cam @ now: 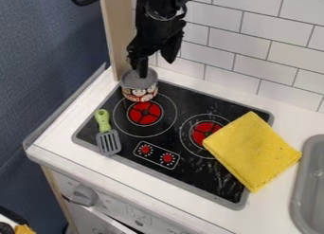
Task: Moved the yellow towel to the middle of the stove on top of the dial.
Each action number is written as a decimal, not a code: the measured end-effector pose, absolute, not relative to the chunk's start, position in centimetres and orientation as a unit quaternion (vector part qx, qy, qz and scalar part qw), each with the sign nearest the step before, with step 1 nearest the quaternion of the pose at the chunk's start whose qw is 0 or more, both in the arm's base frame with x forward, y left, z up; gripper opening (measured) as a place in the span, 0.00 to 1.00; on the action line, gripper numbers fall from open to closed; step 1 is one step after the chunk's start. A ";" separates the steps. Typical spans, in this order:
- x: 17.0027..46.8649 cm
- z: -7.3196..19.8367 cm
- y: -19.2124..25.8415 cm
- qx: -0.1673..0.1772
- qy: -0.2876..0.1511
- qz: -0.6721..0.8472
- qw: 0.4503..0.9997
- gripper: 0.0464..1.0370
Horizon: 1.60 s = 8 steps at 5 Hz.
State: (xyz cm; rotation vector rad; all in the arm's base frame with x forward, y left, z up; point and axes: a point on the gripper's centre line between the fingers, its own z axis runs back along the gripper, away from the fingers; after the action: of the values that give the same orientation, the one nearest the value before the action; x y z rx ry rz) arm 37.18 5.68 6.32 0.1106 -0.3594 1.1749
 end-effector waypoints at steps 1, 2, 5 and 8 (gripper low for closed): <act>36.7 4.9 5.5 0.058 -0.149 0.551 0.819 0.96; 35.7 3.9 3.4 0.043 -0.123 0.537 0.834 0.96; 32.7 2.7 -7.8 0.010 -0.135 0.502 0.854 0.96; 32.2 1.1 -13.3 -0.003 -0.126 0.496 0.859 0.96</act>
State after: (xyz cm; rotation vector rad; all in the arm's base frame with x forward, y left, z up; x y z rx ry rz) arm 32.16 -13.26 1.13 -0.0060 -0.2640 1.0412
